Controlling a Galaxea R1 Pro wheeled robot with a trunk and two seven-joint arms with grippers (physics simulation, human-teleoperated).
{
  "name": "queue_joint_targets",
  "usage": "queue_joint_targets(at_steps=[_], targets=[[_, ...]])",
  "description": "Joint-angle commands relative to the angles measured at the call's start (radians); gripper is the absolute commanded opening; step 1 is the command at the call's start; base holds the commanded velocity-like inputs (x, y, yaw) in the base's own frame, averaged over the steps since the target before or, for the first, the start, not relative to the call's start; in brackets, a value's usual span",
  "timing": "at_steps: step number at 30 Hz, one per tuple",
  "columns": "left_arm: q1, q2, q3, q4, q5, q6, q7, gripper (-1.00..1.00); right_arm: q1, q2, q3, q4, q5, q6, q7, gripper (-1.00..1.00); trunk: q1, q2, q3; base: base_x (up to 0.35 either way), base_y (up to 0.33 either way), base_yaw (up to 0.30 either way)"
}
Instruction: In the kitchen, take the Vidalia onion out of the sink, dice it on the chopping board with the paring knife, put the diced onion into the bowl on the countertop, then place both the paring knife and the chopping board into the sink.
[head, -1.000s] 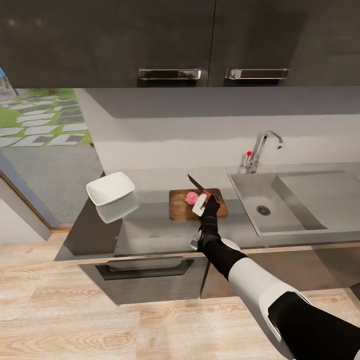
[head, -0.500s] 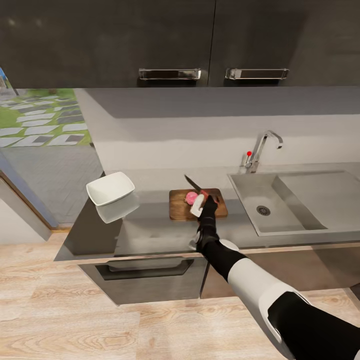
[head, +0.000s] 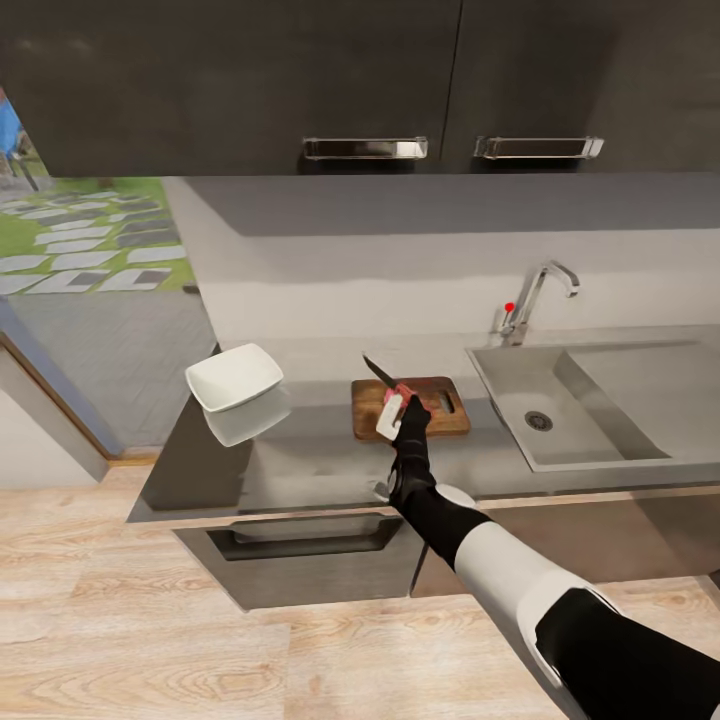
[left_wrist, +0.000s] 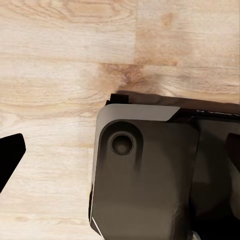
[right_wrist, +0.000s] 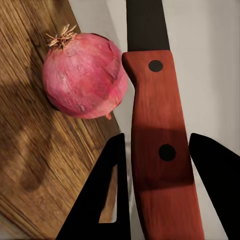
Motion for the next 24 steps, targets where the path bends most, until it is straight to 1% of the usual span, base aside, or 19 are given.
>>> queue_joint_targets(at_steps=[1, 11, 19, 24], targets=[[0.000, 0.001, -0.008, -0.002, 0.009, 0.003, 0.007, 1.00, 0.000, 0.000, 0.004, 0.001, 0.006, 0.008, -0.002, -1.00, 0.001, -0.002, -0.002, 0.000, 0.011, 0.000], [0.000, 0.001, -0.008, -0.002, 0.009, 0.003, 0.007, 1.00, 0.002, 0.000, 0.004, 0.001, 0.006, 0.006, -0.004, -1.00, 0.001, -0.002, -0.002, 0.000, -0.003, 0.000], [0.000, 0.001, -0.008, -0.002, 0.009, 0.003, 0.007, 1.00, 0.002, 0.000, 0.004, 0.001, 0.005, 0.002, -0.004, -1.00, 0.001, -0.002, -0.002, 0.075, -0.184, 0.000], [0.000, 0.001, -0.008, -0.002, 0.009, 0.003, 0.007, 1.00, 0.002, 0.000, 0.004, 0.000, 0.005, 0.002, -0.005, -1.00, 0.001, -0.002, -0.002, 0.033, -0.045, 0.000]])
